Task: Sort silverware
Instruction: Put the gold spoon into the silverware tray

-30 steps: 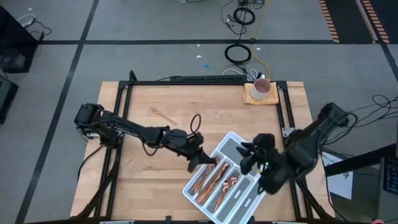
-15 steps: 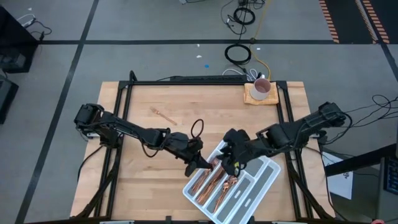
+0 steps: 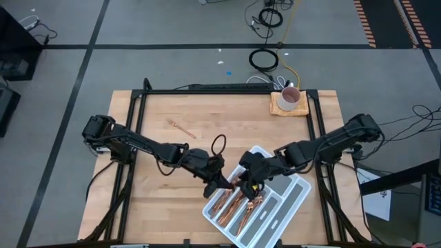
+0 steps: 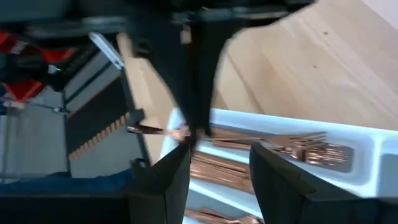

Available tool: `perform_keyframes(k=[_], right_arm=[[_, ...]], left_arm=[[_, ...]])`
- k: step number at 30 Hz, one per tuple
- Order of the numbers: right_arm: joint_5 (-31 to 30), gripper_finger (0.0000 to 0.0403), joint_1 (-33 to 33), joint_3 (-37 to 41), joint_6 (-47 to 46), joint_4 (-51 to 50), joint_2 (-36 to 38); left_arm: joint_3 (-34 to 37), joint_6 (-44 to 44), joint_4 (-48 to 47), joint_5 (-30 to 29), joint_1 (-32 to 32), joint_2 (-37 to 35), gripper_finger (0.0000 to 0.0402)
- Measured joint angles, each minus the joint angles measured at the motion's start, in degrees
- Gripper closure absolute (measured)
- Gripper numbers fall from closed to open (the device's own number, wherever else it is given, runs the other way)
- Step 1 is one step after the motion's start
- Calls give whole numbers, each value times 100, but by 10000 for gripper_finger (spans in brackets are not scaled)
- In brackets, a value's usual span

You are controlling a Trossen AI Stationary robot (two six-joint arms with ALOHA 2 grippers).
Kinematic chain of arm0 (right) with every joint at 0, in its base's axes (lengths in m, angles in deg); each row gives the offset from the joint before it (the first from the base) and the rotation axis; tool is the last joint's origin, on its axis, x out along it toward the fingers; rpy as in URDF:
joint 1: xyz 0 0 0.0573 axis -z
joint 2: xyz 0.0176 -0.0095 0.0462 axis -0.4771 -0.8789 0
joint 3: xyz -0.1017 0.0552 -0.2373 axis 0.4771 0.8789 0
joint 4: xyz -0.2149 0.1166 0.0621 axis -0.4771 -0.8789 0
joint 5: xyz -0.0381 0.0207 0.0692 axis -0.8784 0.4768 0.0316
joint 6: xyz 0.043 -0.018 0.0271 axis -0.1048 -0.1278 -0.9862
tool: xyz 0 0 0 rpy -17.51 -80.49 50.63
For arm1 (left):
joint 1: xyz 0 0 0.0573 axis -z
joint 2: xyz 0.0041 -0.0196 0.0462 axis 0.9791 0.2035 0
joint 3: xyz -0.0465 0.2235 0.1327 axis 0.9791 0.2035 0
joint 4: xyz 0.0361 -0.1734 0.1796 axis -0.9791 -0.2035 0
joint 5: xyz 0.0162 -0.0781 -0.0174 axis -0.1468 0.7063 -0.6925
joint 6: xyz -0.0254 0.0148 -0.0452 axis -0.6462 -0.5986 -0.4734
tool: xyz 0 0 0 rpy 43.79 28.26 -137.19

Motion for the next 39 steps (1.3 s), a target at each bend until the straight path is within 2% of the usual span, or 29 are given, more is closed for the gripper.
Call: perform_keyframes(k=[9, 21, 39], right_arm=[[18, 250, 260, 27, 367, 265, -2], [674, 250, 370, 5, 556, 353, -457], [907, 250, 390, 22, 698, 513, -180]], left_arm=[[0, -1, 23, 4, 0, 0, 401], [17, 2, -128, 63, 11, 7, 402], [0, 35, -170, -66, -8, -4, 401]])
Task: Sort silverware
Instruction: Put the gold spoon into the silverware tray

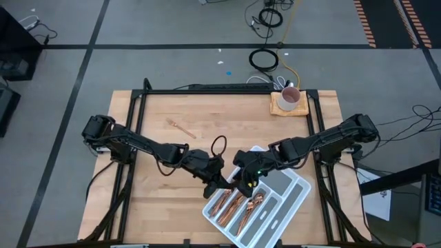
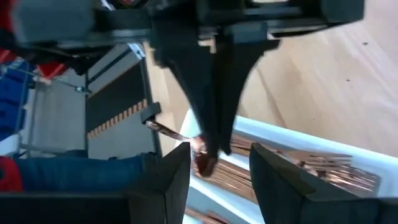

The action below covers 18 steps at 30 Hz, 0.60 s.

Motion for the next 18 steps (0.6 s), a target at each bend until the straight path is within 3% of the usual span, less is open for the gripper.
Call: perform_keyframes(k=[18], right_arm=[[-23, 269, 64, 0, 281, -145, -230]], left_arm=[[0, -38, 82, 25, -4, 0, 401]])
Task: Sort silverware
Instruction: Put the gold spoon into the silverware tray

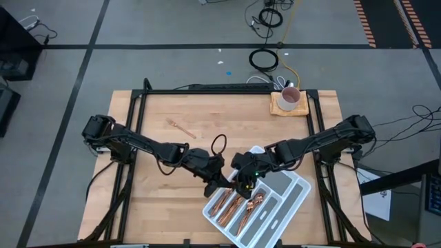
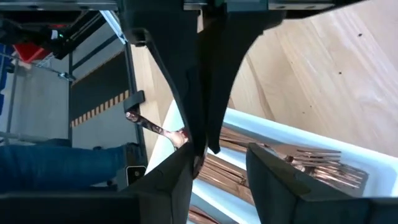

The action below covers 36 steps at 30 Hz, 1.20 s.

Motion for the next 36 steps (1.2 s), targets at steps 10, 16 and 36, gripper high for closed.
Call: perform_keyframes(k=[10, 16, 36], right_arm=[[-231, 394, 50, -11, 312, 50, -38], [-355, 402, 41, -11, -177, -31, -38], [-1452, 403, -1398, 17, -3013, -1810, -53]], left_arm=[[4, -9, -40, -71, -15, 2, 402], [7, -5, -11, -184, -8, -2, 375], [-7, 9, -402, 74, -157, -61, 204]])
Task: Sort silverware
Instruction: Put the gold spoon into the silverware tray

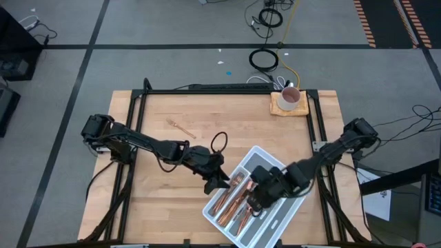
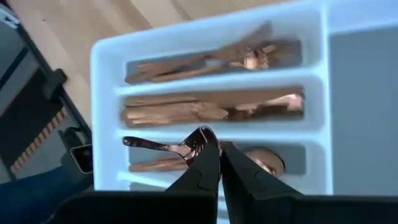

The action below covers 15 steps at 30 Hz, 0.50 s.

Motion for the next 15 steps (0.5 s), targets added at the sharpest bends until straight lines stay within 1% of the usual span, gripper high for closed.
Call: perform_keyframes(k=[2, 5, 7, 9, 11, 13, 15], right_arm=[[-122, 403, -187, 160, -361, 65, 17], [-124, 403, -454, 608, -922, 377, 5], [-226, 403, -574, 974, -1221, 979, 4], [-249, 403, -617, 1330, -1338, 1684, 4], [-367, 403, -620, 1636, -1480, 2081, 4], [-388, 403, -613, 1858, -1590, 2346, 4], [-383, 403, -614, 1991, -1713, 2312, 7]], left_arm=[[0, -2, -24, -8, 0, 1, 204], [0, -2, 21, -19, 0, 2, 203], [0, -3, 16, -30, 0, 3, 203], [0, -9, 17, -34, -4, 4, 203], [0, -11, 15, -35, -4, 4, 203], [0, -15, 15, -37, -4, 7, 203], [0, -15, 12, -37, -4, 7, 203]])
